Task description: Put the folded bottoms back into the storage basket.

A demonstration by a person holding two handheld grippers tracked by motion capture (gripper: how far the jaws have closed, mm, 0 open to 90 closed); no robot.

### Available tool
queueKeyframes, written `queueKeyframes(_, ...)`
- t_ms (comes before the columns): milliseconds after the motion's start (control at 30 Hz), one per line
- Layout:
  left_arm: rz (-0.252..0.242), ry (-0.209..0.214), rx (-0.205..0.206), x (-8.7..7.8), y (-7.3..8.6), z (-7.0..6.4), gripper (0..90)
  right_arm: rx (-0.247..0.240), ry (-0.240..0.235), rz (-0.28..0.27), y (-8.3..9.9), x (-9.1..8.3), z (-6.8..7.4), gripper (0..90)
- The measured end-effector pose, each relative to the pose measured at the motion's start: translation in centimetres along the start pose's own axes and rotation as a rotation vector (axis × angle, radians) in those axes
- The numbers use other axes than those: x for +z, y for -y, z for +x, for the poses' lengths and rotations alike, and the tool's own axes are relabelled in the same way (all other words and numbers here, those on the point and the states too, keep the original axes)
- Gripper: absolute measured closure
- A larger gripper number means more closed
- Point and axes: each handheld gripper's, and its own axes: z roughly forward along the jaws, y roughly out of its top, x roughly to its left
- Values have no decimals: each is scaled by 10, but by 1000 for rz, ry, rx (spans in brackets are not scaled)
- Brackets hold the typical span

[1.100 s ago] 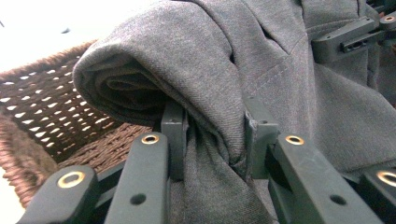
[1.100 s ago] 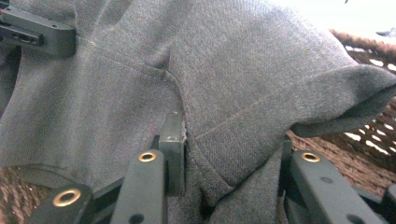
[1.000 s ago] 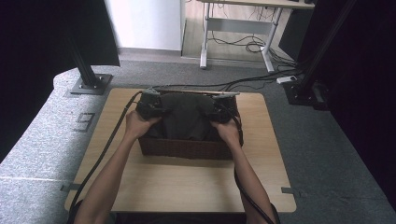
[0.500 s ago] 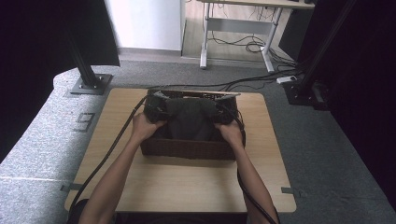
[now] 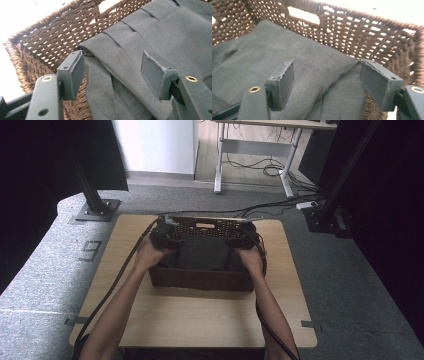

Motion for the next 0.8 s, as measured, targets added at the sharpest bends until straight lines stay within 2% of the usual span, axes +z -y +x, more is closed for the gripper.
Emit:
queueKeyframes(167,-15,39,-18,-3,1,2,295,-18,-34,-27,-2,-8,1,252)
queueKeyframes(400,-38,73,-34,-10,1,1,200,-43,-70,-34,4,-12,6,132)
queueKeyframes(500,-46,78,-22,-16,2,0,145,-62,-64,-44,5,-18,8,96)
queueKeyframes(600,-78,101,-42,-25,6,1,140,-84,-58,-49,7,-25,10,26)
queueKeyframes(667,-95,118,-51,-30,8,3,128,-93,-62,-57,8,-30,10,16)
queueKeyframes(800,-118,117,-53,-41,13,3,106,-115,-59,-62,12,-39,11,0)
